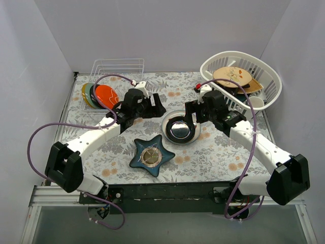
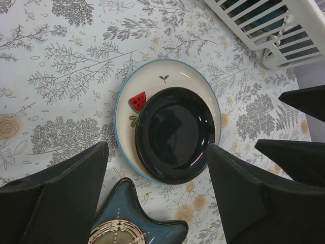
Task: Load the plates into the dish rack
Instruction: Pick up the plate at the center of the board.
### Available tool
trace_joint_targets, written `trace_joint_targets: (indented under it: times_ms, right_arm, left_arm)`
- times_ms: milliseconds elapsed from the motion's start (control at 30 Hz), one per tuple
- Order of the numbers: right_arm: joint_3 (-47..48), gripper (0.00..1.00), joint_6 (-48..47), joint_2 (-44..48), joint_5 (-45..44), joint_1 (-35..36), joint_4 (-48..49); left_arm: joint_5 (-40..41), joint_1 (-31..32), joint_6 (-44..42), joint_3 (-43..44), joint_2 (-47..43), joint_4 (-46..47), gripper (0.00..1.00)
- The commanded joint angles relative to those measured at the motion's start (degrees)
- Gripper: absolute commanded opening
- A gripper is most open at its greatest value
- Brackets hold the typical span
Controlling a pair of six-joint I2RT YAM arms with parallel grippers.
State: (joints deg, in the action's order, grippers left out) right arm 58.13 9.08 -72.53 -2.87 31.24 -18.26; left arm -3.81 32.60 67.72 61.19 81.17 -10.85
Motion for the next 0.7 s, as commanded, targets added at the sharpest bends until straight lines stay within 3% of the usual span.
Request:
trace_joint_targets:
  times_ms: [0,167,533,667]
  right_arm:
    - [-0.4,0.99,0.8,0.3,-0.9,-0.3,1.7]
    - [-3.3,0.99,0.7,3.6,-3.5,-0.3,5.1]
    - [-2.3,0.96,1.5,2.6,-2.1,-0.2,2.7]
    - [-3.3,0.89,2.8,1.6,-1.9,-0.3,2.8]
  left_arm:
    - [2.7,1.2,1.1,0.0,0.7,2.1,0.78]
    - [3.1,2.0,0.6,0.4,1.5,2.3,0.78]
    - [2.6,2.6,1.0,-3.1,1.3,4.4,0.77]
    - [2.7,3.1,0.3,-3.5,1.6,4.8,0.77]
